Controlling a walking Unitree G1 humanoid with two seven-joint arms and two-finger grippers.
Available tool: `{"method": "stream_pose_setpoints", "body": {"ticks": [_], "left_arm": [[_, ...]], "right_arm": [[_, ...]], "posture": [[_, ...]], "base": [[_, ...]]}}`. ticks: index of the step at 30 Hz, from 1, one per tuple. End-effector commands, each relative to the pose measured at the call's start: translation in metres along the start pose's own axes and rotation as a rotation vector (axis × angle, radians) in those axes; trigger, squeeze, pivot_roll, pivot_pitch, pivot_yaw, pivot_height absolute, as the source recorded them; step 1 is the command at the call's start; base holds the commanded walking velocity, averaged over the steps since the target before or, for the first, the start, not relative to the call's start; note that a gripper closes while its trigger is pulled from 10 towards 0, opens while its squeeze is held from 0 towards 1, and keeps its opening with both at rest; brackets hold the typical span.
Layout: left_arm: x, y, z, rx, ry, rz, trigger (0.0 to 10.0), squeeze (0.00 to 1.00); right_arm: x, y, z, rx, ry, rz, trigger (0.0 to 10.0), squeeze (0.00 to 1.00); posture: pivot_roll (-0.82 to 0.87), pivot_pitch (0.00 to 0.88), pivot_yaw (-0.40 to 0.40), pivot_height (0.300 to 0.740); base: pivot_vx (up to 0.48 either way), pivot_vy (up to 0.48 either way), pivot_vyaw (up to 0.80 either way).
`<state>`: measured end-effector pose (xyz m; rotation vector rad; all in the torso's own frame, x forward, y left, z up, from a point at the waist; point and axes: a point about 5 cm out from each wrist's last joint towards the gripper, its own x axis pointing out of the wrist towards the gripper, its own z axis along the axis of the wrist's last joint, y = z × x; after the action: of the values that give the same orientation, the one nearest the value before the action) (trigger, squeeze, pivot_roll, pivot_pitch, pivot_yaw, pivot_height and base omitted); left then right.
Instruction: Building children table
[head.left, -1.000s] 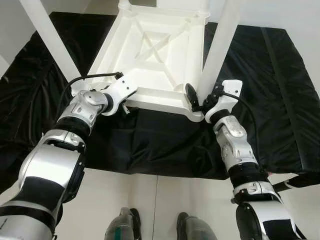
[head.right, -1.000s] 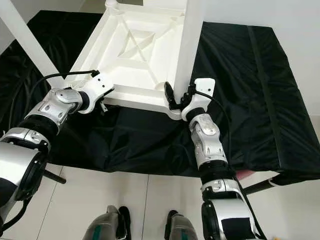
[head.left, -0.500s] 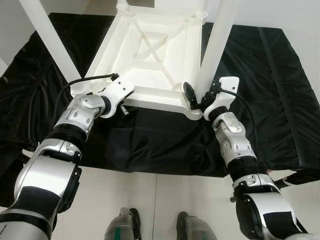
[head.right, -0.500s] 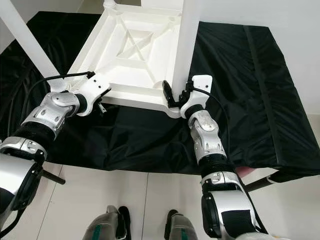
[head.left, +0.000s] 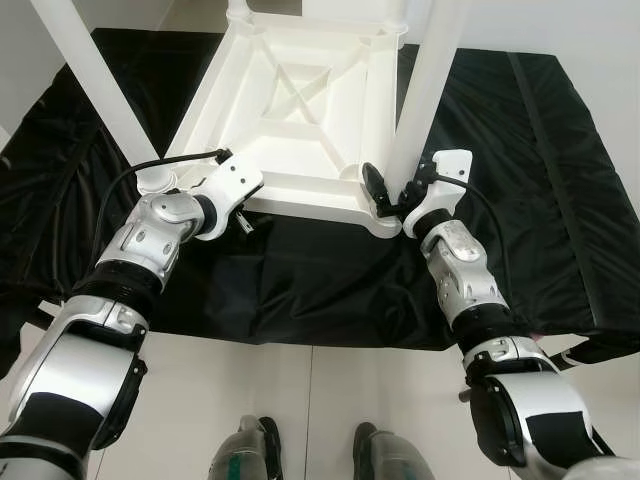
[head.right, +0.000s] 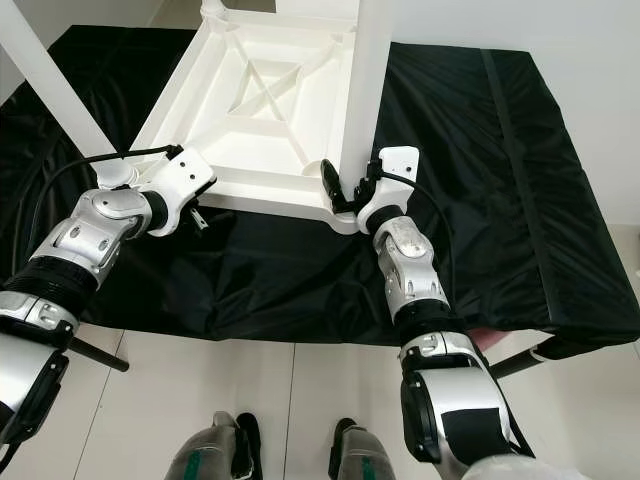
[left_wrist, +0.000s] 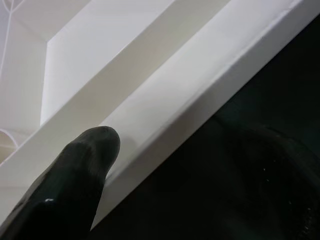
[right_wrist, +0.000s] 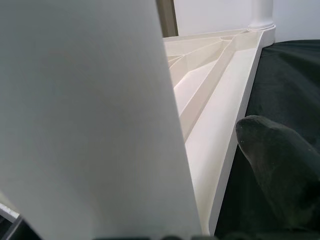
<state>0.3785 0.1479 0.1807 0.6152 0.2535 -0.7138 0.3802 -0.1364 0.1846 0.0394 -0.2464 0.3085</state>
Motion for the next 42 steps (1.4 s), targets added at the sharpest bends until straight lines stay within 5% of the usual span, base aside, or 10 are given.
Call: {"method": "stream_pose_setpoints", "body": {"ticks": [1,11,25,37,42], "left_arm": [[-0.011,-0.042,-0.012,-0.048,0.04,-0.709,10.0,0.0],[-0.017,-0.043,-0.006,-0.095,0.022,-0.726,10.0,0.0],[-0.006,-0.007,0.029,-0.18,-0.112,-0.414,10.0,0.0],[0.005,0.006,0.032,-0.241,-0.121,-0.243,10.0,0.0],[0.013,-0.003,0.016,-0.246,-0.05,-0.24,10.0,0.0]], "right_arm": [[0.009,-0.01,0.022,-0.012,-0.075,-0.061,10.0,0.0],[0.011,-0.009,0.021,-0.013,-0.077,-0.056,10.0,0.0],[0.009,-0.005,0.028,-0.046,-0.168,-0.06,10.0,0.0],[-0.02,0.007,0.022,0.006,-0.24,-0.145,10.0,0.0],[-0.034,0.008,0.004,0.042,-0.134,-0.143,10.0,0.0]], "posture": [[0.06,0.132,0.064,0.74],[0.07,0.13,0.063,0.74],[0.07,0.128,0.065,0.74],[0.06,0.139,0.072,0.74],[0.05,0.144,0.078,0.74]], "base": [[0.0,0.0,0.0],[0.0,0.0,0.0],[0.0,0.0,0.0],[0.0,0.0,0.0],[0.0,0.0,0.0]]}}
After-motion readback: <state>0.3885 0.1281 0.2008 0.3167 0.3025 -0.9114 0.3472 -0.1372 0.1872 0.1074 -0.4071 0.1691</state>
